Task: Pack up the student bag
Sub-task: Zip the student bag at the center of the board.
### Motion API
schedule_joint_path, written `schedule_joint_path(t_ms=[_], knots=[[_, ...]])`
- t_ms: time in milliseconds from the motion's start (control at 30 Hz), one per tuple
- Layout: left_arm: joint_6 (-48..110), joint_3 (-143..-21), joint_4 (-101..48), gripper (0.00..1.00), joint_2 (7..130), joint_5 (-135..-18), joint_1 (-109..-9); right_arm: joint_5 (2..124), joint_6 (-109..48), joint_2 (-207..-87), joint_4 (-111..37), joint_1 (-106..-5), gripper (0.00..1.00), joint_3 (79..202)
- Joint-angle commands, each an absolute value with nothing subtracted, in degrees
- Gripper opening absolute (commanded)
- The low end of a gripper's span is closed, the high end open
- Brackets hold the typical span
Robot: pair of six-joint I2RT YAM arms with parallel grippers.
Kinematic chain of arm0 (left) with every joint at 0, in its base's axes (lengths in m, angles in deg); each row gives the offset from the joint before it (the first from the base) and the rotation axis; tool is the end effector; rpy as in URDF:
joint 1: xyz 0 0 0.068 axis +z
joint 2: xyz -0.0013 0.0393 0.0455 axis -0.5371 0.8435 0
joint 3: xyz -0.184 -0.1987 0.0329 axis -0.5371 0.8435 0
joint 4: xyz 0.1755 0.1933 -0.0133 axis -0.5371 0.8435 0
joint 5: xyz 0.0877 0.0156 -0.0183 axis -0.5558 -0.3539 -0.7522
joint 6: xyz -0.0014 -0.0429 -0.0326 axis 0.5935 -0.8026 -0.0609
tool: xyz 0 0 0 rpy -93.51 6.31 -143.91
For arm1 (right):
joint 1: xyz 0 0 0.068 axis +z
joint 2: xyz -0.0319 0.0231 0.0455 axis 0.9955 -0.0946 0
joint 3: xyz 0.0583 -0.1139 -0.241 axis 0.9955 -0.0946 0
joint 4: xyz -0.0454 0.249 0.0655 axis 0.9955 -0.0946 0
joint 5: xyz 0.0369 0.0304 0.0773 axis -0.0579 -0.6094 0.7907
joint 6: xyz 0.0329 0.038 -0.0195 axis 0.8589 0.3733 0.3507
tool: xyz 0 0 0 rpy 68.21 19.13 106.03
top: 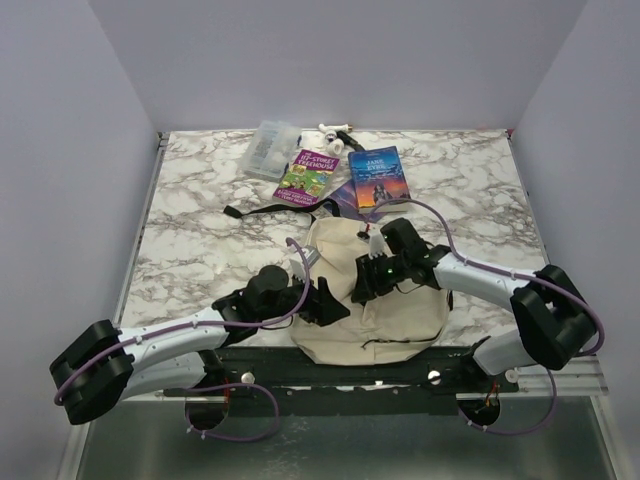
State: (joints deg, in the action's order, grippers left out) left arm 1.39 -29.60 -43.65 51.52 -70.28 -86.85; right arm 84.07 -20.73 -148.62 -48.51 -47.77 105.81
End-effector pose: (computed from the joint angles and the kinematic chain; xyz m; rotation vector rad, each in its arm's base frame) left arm 0.1172 -0.1789 0.1965 0.4358 2.1049 -1.3028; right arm 0.2076 0.1769 0.1733 -0.6842 2.5404 0.9928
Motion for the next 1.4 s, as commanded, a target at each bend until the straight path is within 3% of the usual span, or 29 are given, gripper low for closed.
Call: schedule_joint_path(t_ms=[0,133,200,233,433,600,867,1200,1300,1367], knots=[[0.86,-29.89,-44.55,0.66,52.75,-67.47,-86.63,85.9,-21.69,-149.72,-48.24,-46.05,0.39,105.85],[0.83,-30.57,-45.08,0.66,54.17,-66.36,-86.63,83.78,-21.18,-150.1,-49.37,-45.46,0.25,106.31],[0.79,-31.02,-45.38,0.66,55.16,-65.7,-86.76,81.85,-19.67,-149.77,-50.11,-45.49,0.13,106.62],[0.87,-31.35,-45.56,0.66,55.77,-65.47,-87.01,81.35,-19.21,-149.59,-50.68,-45.53,0.01,106.9],[1.16,-34.9,-46.12,0.66,60.71,-71.24,-92.58,66.62,-12.16,-145.06,-52.89,-44.18,0.01,106.15],[1.79,-40.2,-46.31,0.59,70.05,-77.12,-96.56,58.6,-10.38,-138.94,-52.14,-42.05,0.0,106.2],[2.94,-43.41,-46.49,0.56,76.51,-82.53,-96.9,49.38,-10.56,-136.67,-51.66,-39.35,0.01,106.39],[3.75,-45.23,-46.84,0.55,80.56,-82.41,-96.65,46.45,-13.96,-136.23,-49.05,-35.7,0.01,105.16],[3.74,-46.4,-46.76,0.44,83.01,-82.44,-96.39,46.86,-14.96,-135.15,-46.59,-35.61,0.01,104.67],[3.44,-47.01,-46.75,0.23,84.59,-81.36,-95.79,47.14,-14.84,-135.04,-45.6,-35.62,0.01,104.89]])
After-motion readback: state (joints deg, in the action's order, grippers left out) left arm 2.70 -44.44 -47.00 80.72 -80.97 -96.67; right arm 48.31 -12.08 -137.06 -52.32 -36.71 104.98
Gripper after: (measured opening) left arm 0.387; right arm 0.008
